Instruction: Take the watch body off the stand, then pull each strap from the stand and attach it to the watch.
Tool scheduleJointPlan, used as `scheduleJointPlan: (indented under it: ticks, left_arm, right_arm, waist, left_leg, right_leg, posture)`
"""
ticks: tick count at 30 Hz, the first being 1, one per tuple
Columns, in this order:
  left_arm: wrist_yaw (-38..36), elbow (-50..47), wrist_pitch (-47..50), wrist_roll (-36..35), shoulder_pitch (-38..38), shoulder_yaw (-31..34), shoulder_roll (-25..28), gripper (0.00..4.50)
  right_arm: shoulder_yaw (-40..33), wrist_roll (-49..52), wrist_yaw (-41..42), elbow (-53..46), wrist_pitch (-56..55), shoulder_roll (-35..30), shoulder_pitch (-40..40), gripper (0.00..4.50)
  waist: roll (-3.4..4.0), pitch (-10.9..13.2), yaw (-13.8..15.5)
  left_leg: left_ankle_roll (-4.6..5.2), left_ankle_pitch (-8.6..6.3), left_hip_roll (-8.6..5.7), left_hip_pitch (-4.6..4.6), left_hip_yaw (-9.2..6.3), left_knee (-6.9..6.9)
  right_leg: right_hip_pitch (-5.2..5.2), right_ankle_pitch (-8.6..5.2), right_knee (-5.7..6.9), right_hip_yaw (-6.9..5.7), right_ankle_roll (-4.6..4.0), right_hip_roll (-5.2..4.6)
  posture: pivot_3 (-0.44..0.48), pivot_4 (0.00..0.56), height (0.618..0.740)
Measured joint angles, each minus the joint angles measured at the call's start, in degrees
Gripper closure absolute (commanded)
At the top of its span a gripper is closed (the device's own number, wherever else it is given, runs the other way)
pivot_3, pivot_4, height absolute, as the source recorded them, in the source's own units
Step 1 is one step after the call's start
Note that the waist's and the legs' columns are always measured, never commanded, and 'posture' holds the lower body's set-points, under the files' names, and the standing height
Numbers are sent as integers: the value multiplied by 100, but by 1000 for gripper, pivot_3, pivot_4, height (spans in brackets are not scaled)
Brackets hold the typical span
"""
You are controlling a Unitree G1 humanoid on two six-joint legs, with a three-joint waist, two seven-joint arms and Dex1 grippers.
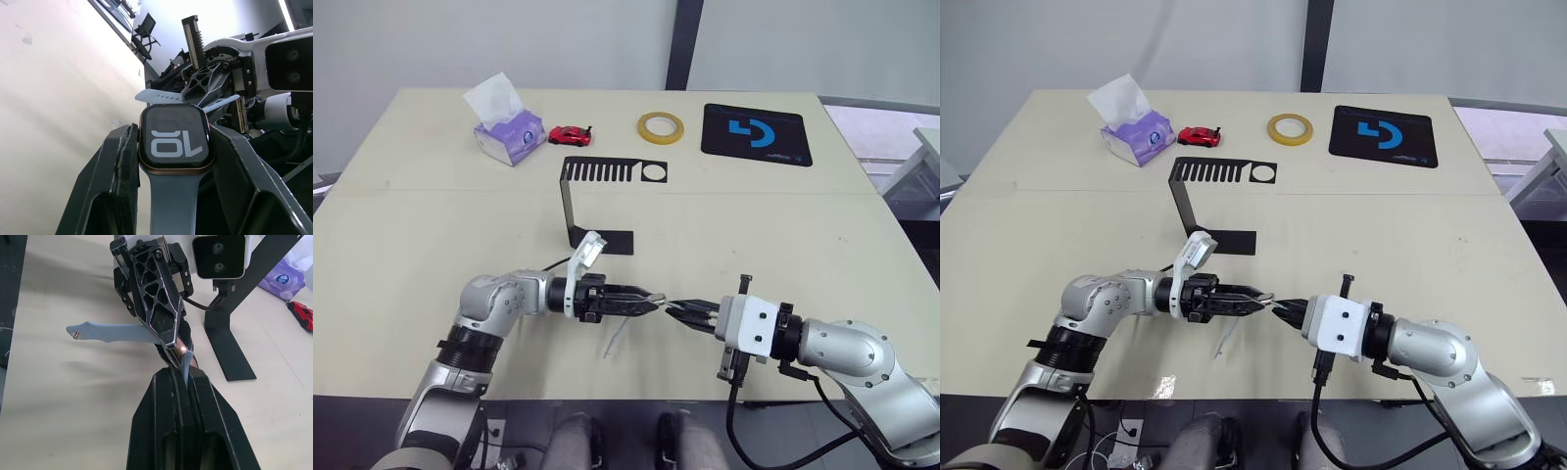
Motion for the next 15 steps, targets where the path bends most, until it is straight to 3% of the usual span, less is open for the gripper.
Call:
scheduleJointPlan:
  ticks: [15]
  left_arm:
    - [74, -26, 71, 0, 17, 37, -18, 2753]
  right_arm:
    - [21, -33, 6, 0, 2, -7, -62, 4500]
  waist:
    - [0, 0, 0]
  left_leg:
    - [0, 0, 0, 0, 0, 0]
  right_leg:
    - [0, 0, 1, 0, 0, 0]
  posture:
    - [0, 150, 740]
